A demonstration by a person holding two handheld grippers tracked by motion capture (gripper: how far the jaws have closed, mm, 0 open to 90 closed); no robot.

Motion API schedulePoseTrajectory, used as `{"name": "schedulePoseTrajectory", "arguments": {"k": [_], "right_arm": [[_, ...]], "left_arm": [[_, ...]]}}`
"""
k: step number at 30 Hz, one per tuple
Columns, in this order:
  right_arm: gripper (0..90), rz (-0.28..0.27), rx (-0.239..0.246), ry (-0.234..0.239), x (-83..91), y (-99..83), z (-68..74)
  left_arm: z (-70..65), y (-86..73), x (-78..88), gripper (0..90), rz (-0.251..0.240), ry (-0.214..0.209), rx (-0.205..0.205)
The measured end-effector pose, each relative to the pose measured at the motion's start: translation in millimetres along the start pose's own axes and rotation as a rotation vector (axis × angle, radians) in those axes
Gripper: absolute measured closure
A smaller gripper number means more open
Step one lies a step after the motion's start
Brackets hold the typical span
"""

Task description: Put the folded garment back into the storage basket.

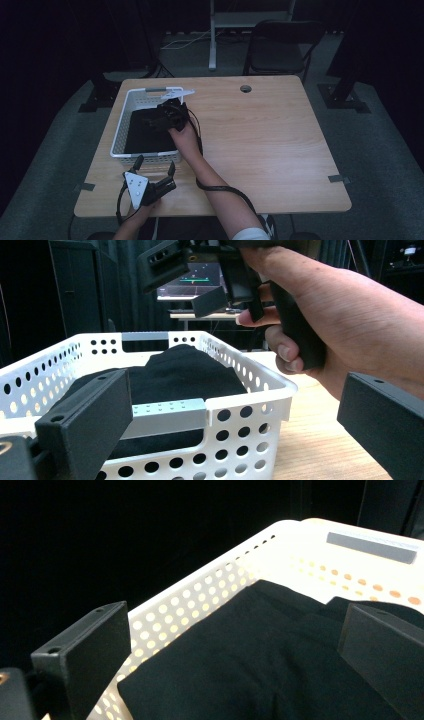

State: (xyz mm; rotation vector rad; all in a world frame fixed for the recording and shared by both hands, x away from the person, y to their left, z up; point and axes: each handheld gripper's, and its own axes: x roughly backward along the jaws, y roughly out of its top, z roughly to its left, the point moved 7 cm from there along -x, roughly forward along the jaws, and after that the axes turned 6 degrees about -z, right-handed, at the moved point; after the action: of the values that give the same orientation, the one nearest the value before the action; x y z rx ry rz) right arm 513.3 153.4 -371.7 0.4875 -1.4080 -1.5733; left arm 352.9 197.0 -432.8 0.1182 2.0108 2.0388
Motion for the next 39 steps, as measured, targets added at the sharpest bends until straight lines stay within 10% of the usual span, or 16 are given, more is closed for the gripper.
{"name": "schedulePoseTrajectory", "arguments": {"k": [39], "right_arm": [[0.9,-0.043,0.008,-0.059,49.4,-10.6,-14.7]], "left_arm": [[-0.2,-0.2,-0.2,2.4,0.004,-0.001,-0.001]]}}
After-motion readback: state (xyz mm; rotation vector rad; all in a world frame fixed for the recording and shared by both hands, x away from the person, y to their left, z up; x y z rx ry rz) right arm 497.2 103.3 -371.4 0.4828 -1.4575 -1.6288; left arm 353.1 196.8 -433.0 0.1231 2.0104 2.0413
